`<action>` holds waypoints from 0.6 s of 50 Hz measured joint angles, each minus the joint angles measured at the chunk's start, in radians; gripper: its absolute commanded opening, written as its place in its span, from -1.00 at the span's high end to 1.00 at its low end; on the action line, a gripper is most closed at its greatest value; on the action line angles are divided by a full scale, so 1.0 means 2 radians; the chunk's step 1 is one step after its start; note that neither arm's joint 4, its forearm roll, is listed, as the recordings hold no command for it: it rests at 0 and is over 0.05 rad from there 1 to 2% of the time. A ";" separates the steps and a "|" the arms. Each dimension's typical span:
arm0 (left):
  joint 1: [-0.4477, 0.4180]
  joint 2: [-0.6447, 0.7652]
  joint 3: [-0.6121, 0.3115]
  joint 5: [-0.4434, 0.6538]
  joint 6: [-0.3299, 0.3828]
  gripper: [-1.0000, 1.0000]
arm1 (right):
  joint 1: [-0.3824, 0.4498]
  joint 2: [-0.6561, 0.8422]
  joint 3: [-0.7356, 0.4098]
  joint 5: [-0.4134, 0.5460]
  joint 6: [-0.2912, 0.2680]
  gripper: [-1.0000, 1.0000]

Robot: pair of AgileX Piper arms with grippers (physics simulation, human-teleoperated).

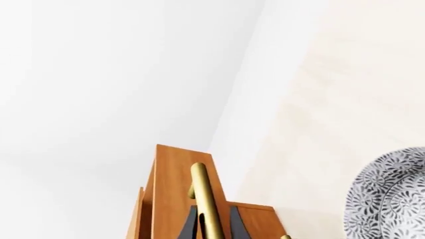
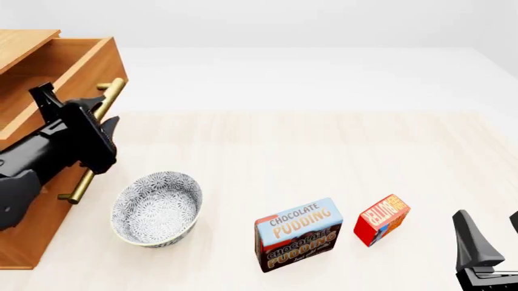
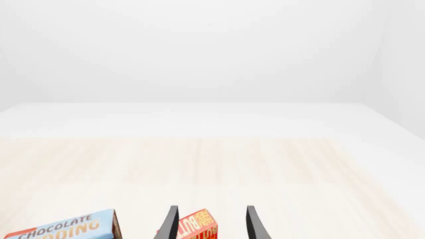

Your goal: Put the butter at the back in the top drawer of the cabinet and close it.

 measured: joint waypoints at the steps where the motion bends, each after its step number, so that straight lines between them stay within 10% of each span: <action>1: 0.000 0.000 0.000 0.001 0.000 1.00 | 0.000 0.000 0.000 0.000 0.000 -1.00; 2: -0.001 0.000 -0.001 0.002 0.000 1.00 | 0.000 0.000 0.000 0.000 0.000 -1.00; 3: -0.001 0.000 -0.001 0.002 0.000 -1.00 | 0.000 0.000 0.000 0.000 0.000 -1.00; 30: -0.059 -0.063 -0.063 0.096 -0.026 -1.00 | 0.000 0.000 0.000 0.000 0.000 -1.00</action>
